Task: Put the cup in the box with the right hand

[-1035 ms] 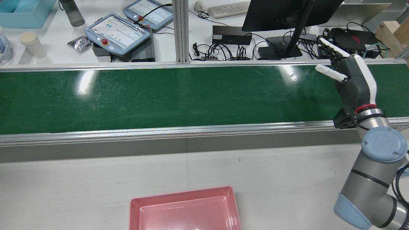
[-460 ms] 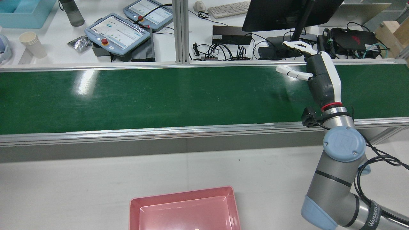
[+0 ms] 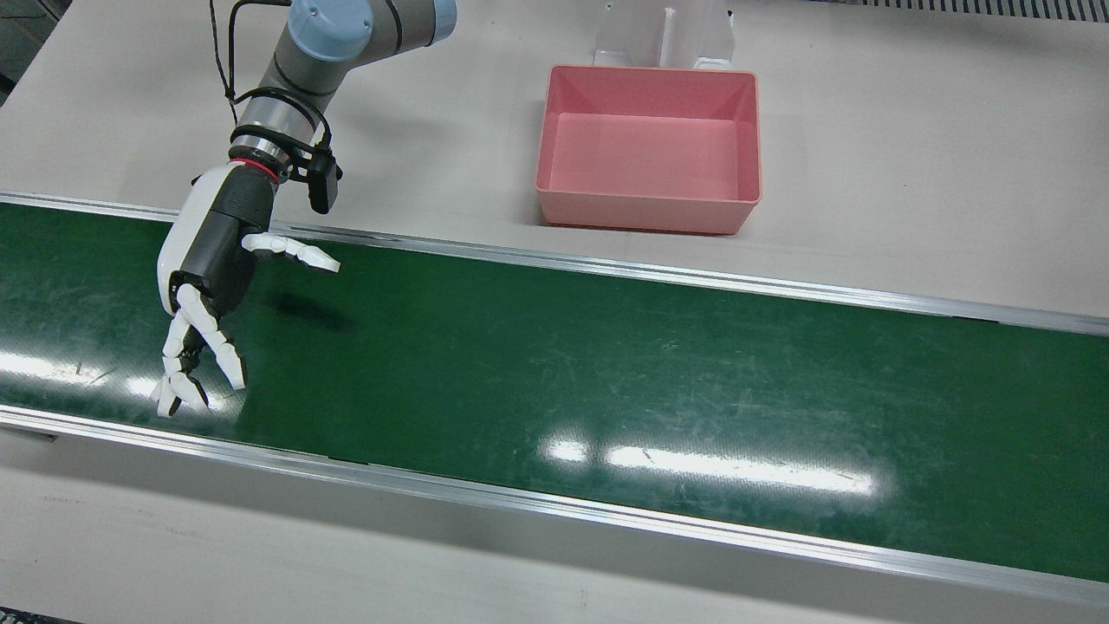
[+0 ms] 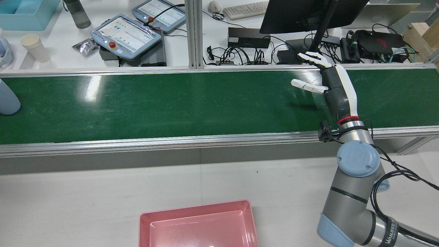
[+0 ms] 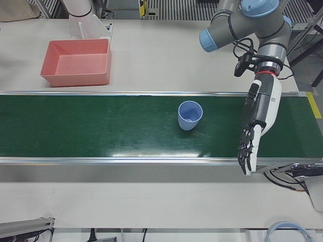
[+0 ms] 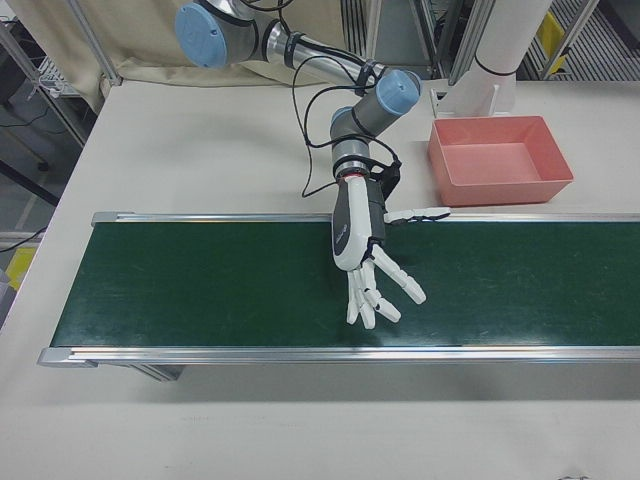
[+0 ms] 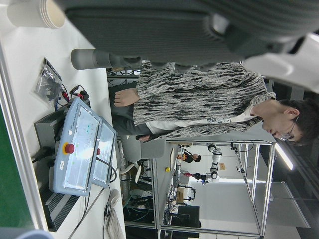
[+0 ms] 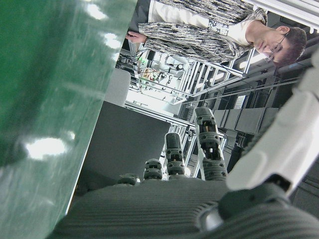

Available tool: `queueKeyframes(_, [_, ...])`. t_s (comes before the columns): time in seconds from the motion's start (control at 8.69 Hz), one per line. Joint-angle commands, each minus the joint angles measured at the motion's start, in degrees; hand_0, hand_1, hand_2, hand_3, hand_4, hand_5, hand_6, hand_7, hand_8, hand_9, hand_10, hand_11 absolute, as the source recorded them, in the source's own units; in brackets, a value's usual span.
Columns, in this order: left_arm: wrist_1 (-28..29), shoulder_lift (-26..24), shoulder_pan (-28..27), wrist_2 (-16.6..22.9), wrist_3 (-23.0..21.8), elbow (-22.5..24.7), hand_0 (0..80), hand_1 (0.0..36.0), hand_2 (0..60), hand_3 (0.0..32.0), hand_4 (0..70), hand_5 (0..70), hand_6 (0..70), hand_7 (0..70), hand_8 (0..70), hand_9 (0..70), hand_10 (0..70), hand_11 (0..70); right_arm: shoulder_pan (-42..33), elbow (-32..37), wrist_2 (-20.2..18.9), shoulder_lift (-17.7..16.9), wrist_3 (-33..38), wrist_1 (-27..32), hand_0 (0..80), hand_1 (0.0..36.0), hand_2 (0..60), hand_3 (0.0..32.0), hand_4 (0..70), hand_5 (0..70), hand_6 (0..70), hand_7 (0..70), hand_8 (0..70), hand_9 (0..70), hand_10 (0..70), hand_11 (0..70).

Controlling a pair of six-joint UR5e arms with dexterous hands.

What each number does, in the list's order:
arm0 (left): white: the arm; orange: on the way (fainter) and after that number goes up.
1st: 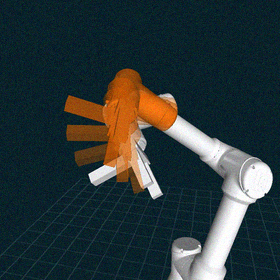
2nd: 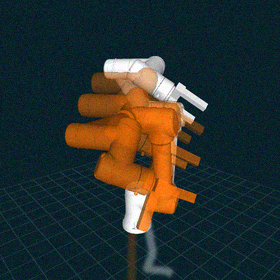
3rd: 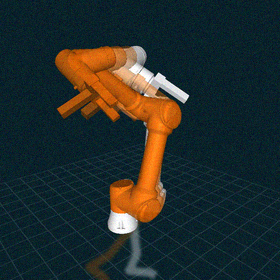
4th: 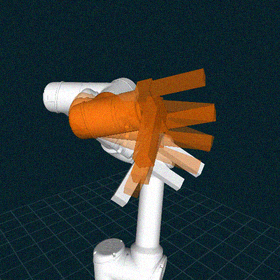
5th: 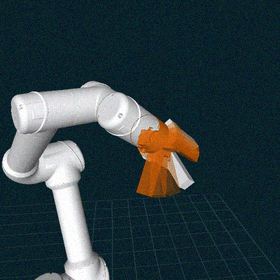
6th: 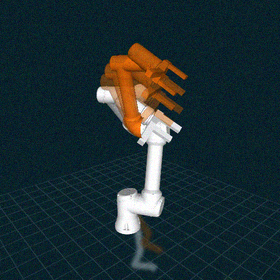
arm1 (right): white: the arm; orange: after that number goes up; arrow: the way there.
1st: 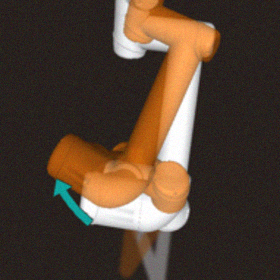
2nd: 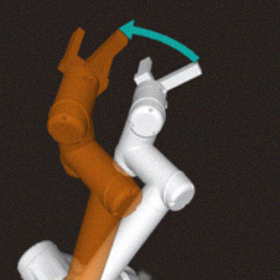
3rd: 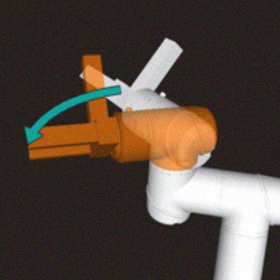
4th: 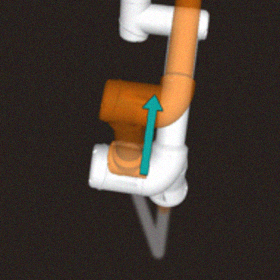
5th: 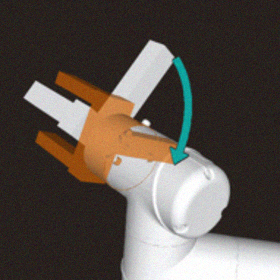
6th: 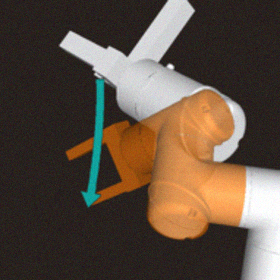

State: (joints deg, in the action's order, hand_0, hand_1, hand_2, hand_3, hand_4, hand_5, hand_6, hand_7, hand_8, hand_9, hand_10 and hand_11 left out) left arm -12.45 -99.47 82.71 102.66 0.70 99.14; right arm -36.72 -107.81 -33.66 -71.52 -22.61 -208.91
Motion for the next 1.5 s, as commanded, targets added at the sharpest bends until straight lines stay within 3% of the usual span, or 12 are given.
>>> queueKeyframes(0.0, [0.1, 0.0, 0.0, 0.0, 0.0, 0.0, 0.0, 0.0, 0.0, 0.0, 0.0, 0.0, 0.0, 0.0, 0.0, 0.0, 0.0, 0.0, 0.2, 0.1, -0.1, -0.2, 2.4, -0.1, 29.0, 4.2, 7.2, 0.0, 15.8, 0.0, 5.5, 25.6, 2.5, 8.8, 0.0, 0.0])
queueKeyframes(0.12, [0.1, 0.0, 0.0, 0.0, 0.0, 0.0, 0.0, 0.0, 0.0, 0.0, 0.0, 0.0, 0.0, 0.0, 0.0, 0.0, 0.0, 0.0, 0.2, 0.1, -0.1, -0.4, 2.4, -0.1, 38.1, 7.1, 9.0, 0.0, 13.8, 0.9, 5.6, 25.0, 2.8, 9.0, 0.0, 0.0])
queueKeyframes(0.35, [0.1, 0.0, 0.0, 0.0, 0.0, 0.0, 0.0, 0.0, 0.0, 0.0, 0.0, 0.0, 0.0, 0.0, 0.0, 0.0, 0.0, 0.0, 0.2, 0.1, -0.5, -0.7, 2.4, -0.1, 38.9, 7.7, 9.1, 0.0, 12.4, 1.2, 5.7, 25.3, 3.0, 9.2, 0.0, 0.0])
queueKeyframes(0.58, [0.0, 0.0, 0.0, 0.0, 0.0, 0.0, 0.0, 0.0, 0.0, 0.0, 0.0, 0.0, 0.0, 0.0, 0.0, 0.0, 0.0, 0.0, 0.2, 0.1, -0.8, -1.1, 2.8, -0.1, 46.3, 13.1, 8.4, 0.0, 7.6, 3.3, 5.4, 20.1, 3.5, 8.6, 0.0, 0.0])
queueKeyframes(0.92, [0.0, 0.0, 0.0, 0.0, 0.0, 0.0, 0.0, 0.0, 0.0, 0.0, 0.0, 0.0, 0.0, 0.0, 0.0, 0.0, 0.0, 0.0, 0.5, -0.3, -1.0, -1.0, 3.5, -0.2, 46.7, 14.6, 8.6, 0.0, 0.0, 4.1, 4.2, 13.8, 3.1, 6.7, 0.0, 0.0])
queueKeyframes(1.38, [0.1, 0.0, 0.0, 0.0, 0.0, 0.0, 0.0, 0.0, 0.0, 0.0, 0.0, 0.0, 0.0, 0.0, 0.0, 0.0, 0.0, 0.0, 1.6, -0.1, -0.9, -1.2, 3.5, -0.2, 46.1, 14.3, 12.4, 0.0, 0.0, 3.8, 4.0, 13.9, 3.1, 6.8, 0.0, 0.0])
